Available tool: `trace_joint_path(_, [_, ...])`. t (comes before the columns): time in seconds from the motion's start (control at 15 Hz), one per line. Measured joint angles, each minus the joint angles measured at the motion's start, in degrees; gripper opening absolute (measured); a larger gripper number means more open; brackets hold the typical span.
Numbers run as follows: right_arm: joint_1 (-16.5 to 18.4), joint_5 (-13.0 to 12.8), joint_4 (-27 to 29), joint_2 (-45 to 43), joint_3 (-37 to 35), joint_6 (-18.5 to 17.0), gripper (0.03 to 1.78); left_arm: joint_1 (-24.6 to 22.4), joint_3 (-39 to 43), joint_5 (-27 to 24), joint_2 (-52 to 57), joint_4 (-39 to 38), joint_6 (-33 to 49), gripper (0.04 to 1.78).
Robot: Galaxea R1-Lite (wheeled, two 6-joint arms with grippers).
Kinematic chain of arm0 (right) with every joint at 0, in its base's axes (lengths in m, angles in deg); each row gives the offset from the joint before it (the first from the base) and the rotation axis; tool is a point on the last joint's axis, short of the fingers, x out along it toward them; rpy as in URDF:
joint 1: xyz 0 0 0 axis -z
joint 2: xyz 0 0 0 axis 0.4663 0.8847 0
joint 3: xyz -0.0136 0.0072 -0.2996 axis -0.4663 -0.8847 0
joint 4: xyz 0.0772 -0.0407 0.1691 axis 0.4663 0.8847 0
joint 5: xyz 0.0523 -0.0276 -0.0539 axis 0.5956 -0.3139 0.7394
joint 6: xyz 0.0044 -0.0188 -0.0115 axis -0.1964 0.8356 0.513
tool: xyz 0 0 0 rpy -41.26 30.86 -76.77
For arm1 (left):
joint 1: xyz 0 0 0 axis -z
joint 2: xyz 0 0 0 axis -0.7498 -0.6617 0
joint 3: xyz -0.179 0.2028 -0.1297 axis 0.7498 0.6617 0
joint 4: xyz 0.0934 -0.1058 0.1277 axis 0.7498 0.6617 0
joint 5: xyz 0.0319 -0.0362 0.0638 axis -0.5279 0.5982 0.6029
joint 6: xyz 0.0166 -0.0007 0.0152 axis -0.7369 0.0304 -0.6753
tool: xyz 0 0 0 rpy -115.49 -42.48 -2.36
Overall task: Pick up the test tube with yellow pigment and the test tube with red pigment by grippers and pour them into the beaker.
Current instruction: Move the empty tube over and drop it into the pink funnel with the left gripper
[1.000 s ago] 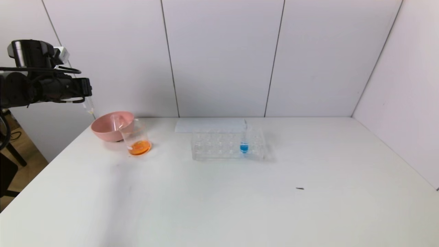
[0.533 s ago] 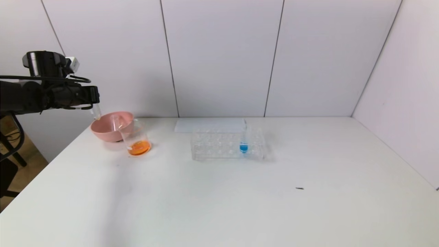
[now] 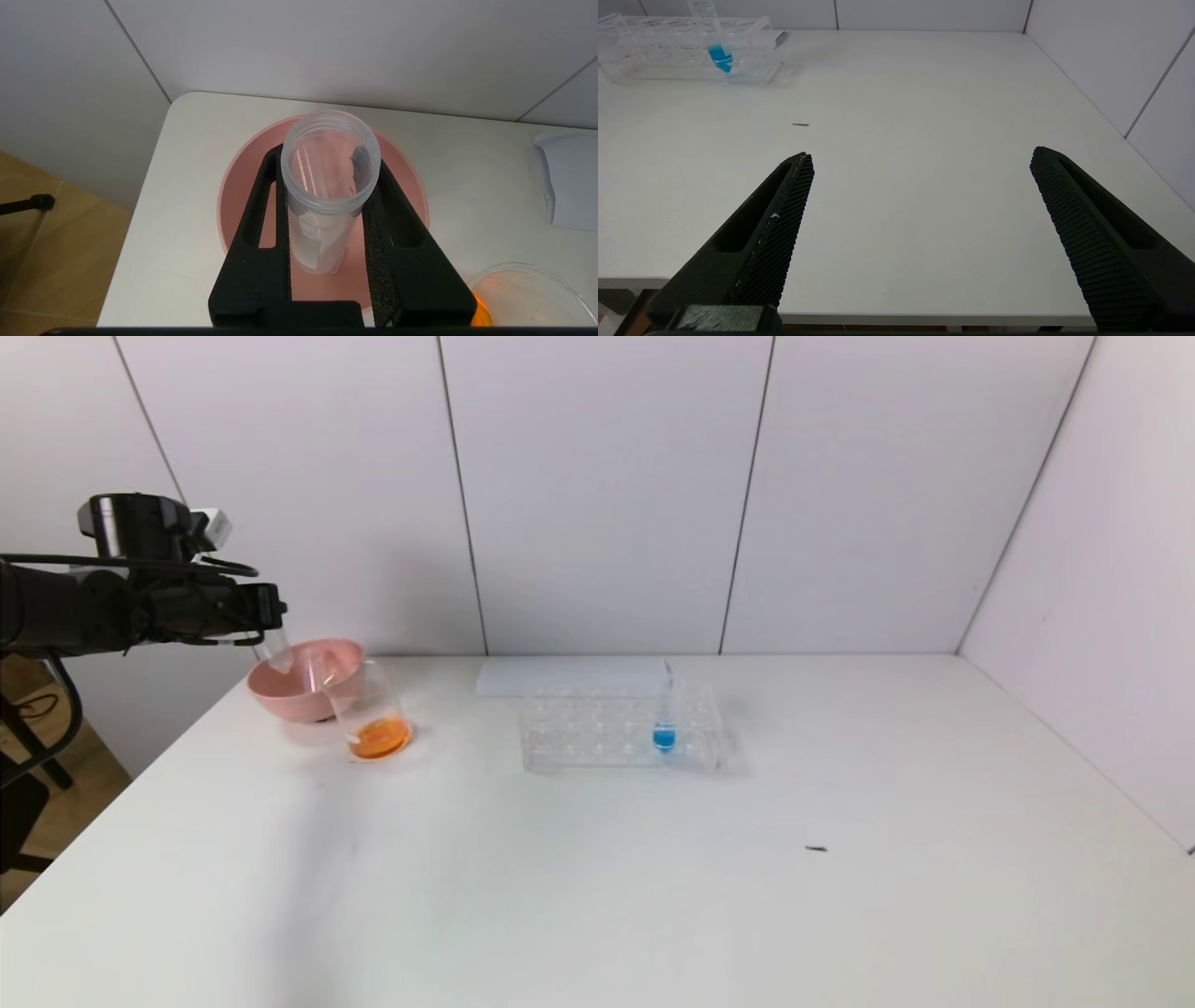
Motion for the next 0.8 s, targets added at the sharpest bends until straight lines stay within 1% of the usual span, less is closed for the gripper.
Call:
trace_joint_path(0.33, [0.0,0.0,0.0,0.0,0.0,0.0,1.7,0.0,-0.9,-4.4,-2.1,0.5,0.1,0.46])
trace_joint_path(0.8, [0.0,0.0,0.0,0.0,0.0,0.0,1.7,0.1,-2.0,-7.5,-5.1,0.9,0.1,0.46])
